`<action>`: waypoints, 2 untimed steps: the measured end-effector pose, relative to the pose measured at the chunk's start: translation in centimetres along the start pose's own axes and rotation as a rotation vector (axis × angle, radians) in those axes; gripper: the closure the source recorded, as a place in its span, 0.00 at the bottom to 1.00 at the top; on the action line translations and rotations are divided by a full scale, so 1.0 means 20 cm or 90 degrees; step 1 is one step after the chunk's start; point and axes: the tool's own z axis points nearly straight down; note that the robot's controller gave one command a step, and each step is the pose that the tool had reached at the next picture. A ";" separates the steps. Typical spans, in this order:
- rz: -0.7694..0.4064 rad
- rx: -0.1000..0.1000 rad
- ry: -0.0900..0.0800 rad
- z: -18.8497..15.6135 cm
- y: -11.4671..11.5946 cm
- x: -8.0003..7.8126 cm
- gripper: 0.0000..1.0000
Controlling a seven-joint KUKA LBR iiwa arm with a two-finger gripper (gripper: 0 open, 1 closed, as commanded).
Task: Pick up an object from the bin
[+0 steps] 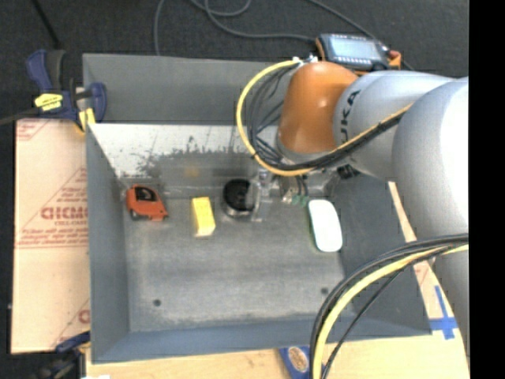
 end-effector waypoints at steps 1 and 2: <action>-0.001 0.000 0.000 0.00 0.00 0.00 1.00; 0.000 0.000 0.000 -0.33 -0.07 0.06 1.00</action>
Offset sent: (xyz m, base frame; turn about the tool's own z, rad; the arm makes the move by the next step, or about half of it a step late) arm -0.0284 -0.0272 0.1460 -0.0038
